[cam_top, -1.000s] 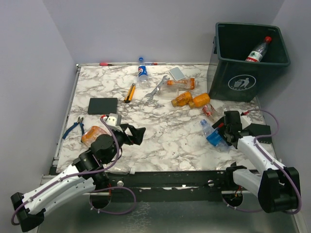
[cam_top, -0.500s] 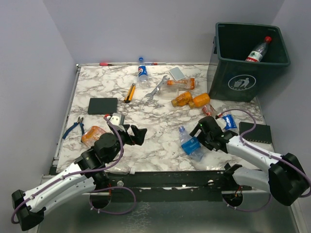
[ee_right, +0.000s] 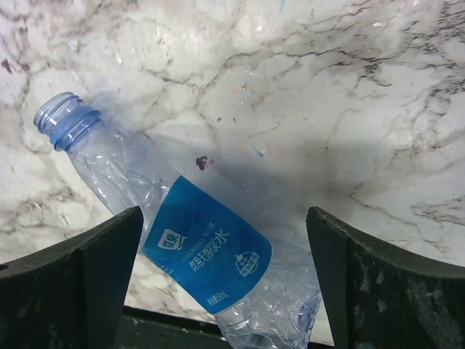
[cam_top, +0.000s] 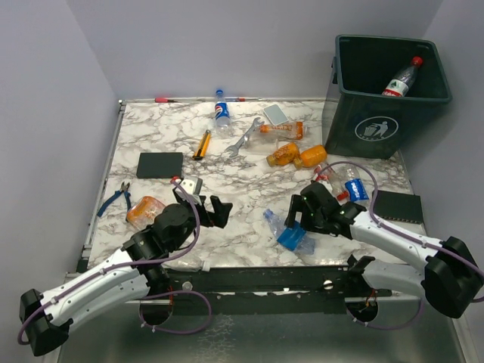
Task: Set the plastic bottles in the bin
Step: Move the plastic bottle to the corner of the board, then pick up the plastic bottle from the corner of the board.
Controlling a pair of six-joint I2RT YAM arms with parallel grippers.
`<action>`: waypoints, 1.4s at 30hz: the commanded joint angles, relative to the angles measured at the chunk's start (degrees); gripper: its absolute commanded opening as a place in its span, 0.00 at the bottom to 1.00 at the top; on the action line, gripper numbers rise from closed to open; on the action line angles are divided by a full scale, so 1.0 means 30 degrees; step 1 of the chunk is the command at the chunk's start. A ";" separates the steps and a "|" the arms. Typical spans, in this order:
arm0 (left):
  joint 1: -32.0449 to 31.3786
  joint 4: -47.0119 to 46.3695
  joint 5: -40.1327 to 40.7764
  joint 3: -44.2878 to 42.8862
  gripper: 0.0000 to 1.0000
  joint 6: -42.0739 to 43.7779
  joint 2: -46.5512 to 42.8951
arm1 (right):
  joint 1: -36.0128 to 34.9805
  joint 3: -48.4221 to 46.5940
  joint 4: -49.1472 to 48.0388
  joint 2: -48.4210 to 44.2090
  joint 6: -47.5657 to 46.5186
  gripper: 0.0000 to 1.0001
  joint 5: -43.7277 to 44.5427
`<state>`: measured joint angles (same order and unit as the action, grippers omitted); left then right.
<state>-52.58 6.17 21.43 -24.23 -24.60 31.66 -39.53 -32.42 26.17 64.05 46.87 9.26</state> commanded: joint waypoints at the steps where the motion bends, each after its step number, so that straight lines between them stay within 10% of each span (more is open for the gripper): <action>1: -0.0024 -0.0012 -0.1004 -0.0705 0.99 0.0229 0.0493 | -0.0291 -0.0707 0.1355 -0.0157 -0.1928 0.98 -0.1321; 11: -0.0002 -0.0602 -0.4009 -0.0550 0.99 -0.2055 0.1779 | -0.0317 -0.0825 0.0497 -0.1746 -0.2330 0.99 -0.1190; 17: -0.1094 -0.8260 -0.6716 0.2234 0.77 -0.8317 0.6723 | -0.0320 0.0258 -0.0566 -0.2921 -0.0402 0.99 -0.0398; 42: -0.2897 -1.1213 -0.5123 -0.4631 0.45 -0.8959 2.2146 | -0.0328 0.6375 -0.4975 -0.7725 0.3232 0.97 -0.4543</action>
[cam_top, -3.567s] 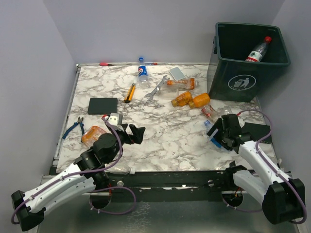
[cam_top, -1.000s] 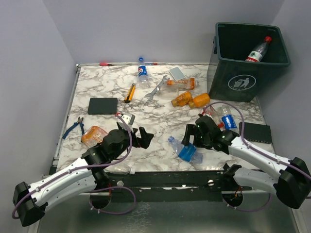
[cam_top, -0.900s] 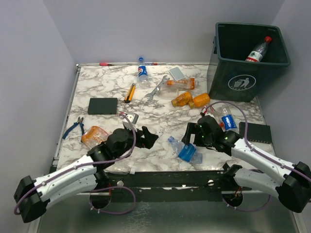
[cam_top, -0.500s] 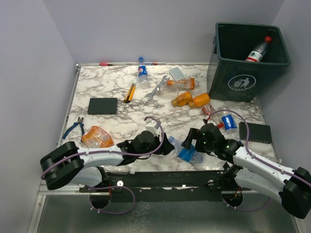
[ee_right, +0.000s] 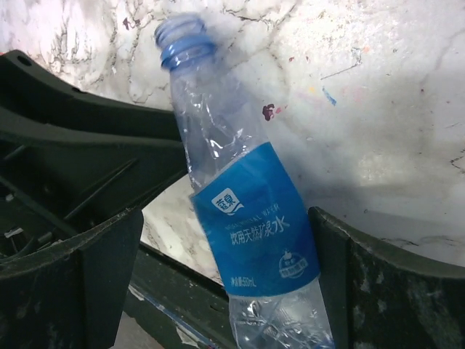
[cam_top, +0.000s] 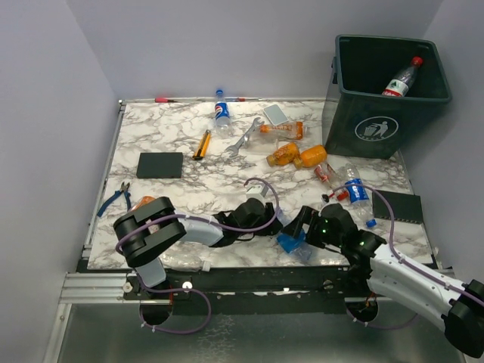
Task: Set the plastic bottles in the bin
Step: Pick up the plastic bottle from the corner of the board.
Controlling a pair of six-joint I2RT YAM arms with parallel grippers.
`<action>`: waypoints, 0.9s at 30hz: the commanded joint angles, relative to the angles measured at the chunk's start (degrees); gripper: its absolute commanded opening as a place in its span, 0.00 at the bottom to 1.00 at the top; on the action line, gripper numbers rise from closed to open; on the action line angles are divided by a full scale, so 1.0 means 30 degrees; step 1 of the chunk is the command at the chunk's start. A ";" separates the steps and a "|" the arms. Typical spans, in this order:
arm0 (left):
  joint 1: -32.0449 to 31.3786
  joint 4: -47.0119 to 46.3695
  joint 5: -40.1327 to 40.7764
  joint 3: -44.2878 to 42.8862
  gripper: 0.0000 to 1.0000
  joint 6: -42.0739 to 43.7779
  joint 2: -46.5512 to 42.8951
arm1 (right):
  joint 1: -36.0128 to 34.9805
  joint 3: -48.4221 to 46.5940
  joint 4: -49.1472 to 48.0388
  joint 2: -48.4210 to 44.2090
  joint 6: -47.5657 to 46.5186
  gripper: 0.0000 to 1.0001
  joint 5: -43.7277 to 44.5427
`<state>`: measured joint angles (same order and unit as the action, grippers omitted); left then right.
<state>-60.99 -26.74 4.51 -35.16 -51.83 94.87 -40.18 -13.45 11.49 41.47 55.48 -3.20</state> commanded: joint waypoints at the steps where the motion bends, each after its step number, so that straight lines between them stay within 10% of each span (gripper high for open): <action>1: -0.0090 -0.0228 0.0495 -0.1255 0.44 0.0254 0.1340 | -0.0111 -0.0102 0.0273 -0.0099 0.0181 0.97 -0.0287; 9: 0.0240 -0.0217 0.1370 -0.1620 0.43 0.0901 0.1662 | -0.0107 -0.1581 0.2782 0.0662 -0.0862 0.96 0.0714; 12: 0.0427 -0.0198 0.2450 -0.0870 0.57 0.1327 0.0134 | -0.0111 -0.2187 0.3561 0.0994 -0.1140 0.96 0.1485; 18: 0.0445 0.2699 0.6051 0.0522 0.97 0.2621 -0.6175 | -0.0106 -0.3906 0.4361 0.2848 -0.2374 0.97 0.2357; 27: 0.0409 0.8793 0.9281 0.4197 0.99 0.1107 -1.7110 | -0.0117 -0.6535 0.5264 0.8087 -0.4907 0.96 0.2450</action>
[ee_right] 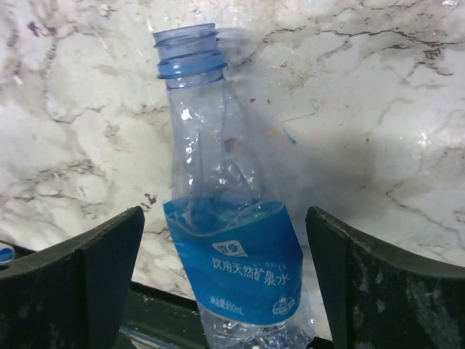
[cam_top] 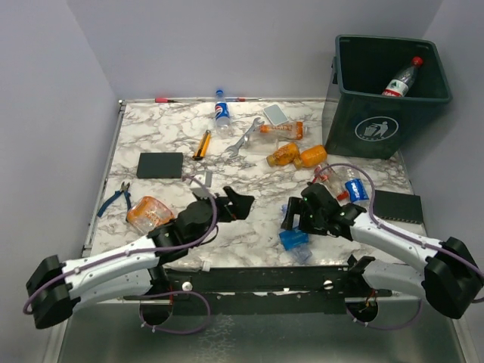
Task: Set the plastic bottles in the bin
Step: Pick up the plastic bottle from the corner of the board.
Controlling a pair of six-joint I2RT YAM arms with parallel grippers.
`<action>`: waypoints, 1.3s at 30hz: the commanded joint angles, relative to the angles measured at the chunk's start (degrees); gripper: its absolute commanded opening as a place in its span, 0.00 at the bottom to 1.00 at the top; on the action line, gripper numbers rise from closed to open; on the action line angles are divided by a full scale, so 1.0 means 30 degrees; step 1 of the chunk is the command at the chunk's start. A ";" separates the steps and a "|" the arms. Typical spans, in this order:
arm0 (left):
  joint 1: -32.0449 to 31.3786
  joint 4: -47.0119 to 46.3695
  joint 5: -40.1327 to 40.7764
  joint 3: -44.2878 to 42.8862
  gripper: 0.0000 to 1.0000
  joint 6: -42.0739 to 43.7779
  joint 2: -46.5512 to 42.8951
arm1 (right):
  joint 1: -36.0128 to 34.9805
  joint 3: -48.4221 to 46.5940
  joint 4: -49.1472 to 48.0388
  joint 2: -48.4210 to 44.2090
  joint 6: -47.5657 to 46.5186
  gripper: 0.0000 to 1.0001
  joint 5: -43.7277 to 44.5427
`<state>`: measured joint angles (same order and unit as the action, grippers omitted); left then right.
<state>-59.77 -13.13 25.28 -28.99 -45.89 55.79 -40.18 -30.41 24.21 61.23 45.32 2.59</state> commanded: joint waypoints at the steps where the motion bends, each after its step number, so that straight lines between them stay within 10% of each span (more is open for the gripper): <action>1: 0.0001 0.5023 0.2495 0.2612 0.99 -0.1165 -0.5503 | -0.0138 -0.0977 0.0934 0.2140 -0.1653 0.95 0.0437; 13: -0.0004 0.9235 0.3079 0.4293 0.99 -0.1237 -1.4313 | -0.0160 -0.1803 -0.0387 0.4358 -0.1661 0.57 -0.0559; 20: 0.0000 0.8251 0.1937 0.3630 0.99 0.0161 -1.3434 | -0.0169 -0.1405 -0.2488 0.0621 -0.1086 0.34 -0.1501; 28: 0.0000 -0.1456 -0.4668 0.4443 0.99 0.2355 -1.1818 | -0.0154 -0.0885 -1.0220 -0.6676 -0.0785 0.28 -0.2204; 39: -0.0001 -0.5445 -1.1957 0.0009 0.99 0.5120 -0.5200 | -0.0145 -0.1628 -1.8173 -0.5765 0.1266 0.27 -0.5930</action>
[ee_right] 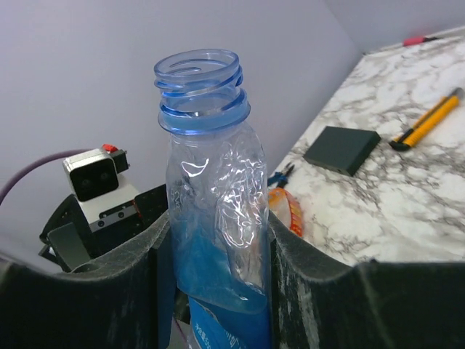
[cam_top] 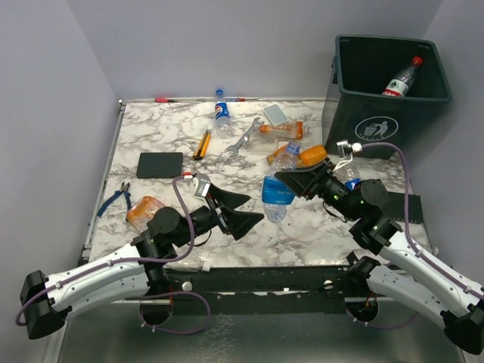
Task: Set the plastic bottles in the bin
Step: Pick up the plastic bottle from the corner of the board, then place the plastic bottle in the trash bin.
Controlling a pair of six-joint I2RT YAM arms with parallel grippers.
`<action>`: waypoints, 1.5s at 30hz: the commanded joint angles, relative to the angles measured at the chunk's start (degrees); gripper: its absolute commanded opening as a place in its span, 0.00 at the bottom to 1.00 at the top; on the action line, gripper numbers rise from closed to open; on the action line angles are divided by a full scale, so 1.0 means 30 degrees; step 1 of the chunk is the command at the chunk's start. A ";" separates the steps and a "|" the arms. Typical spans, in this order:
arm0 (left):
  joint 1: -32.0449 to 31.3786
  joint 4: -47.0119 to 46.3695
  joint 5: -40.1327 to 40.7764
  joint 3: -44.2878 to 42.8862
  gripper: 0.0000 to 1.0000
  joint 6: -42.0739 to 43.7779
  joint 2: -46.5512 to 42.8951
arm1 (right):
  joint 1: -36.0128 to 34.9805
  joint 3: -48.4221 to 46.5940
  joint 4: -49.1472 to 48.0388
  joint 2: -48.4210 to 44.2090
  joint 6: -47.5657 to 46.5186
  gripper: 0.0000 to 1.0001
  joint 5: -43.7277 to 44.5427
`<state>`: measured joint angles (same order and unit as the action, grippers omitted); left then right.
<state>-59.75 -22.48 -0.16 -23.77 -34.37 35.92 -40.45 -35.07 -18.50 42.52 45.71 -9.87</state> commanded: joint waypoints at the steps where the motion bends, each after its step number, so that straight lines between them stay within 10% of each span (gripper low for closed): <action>1: 0.0001 -0.2457 -0.3635 -0.2029 0.99 0.1330 0.1778 | -0.0079 -0.0039 -0.4430 0.0628 0.1314 0.27 -0.1940; 12: -0.0007 -0.2565 -0.3628 -0.2947 0.99 0.1698 0.4161 | -0.0082 -0.0143 -0.6710 0.1595 0.2590 0.27 -0.3342; 25: -0.0007 -0.2525 -0.3050 -0.3824 0.38 0.1991 0.5428 | -0.0111 -0.1243 -0.3619 0.1903 0.1382 0.35 -0.4241; 33: -0.0007 -0.2526 -0.2315 -0.2866 0.20 0.2571 0.4360 | -0.0112 -0.2758 0.1654 0.0287 -0.0430 0.86 -0.3538; 39: -0.0008 -0.2242 -0.1140 -0.1797 0.00 0.3533 0.2528 | -0.0089 -0.5472 0.6937 -0.0719 -0.2464 0.95 -0.1880; 45: -0.0016 0.1291 -0.1208 -0.2345 0.00 0.6850 0.1349 | -0.0094 -0.9213 1.0905 -0.0709 -0.5155 0.96 0.1188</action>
<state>-59.86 -26.11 -4.84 -29.58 -22.65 41.80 -40.51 -56.27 3.18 40.36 37.47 -13.63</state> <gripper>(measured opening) 0.385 0.956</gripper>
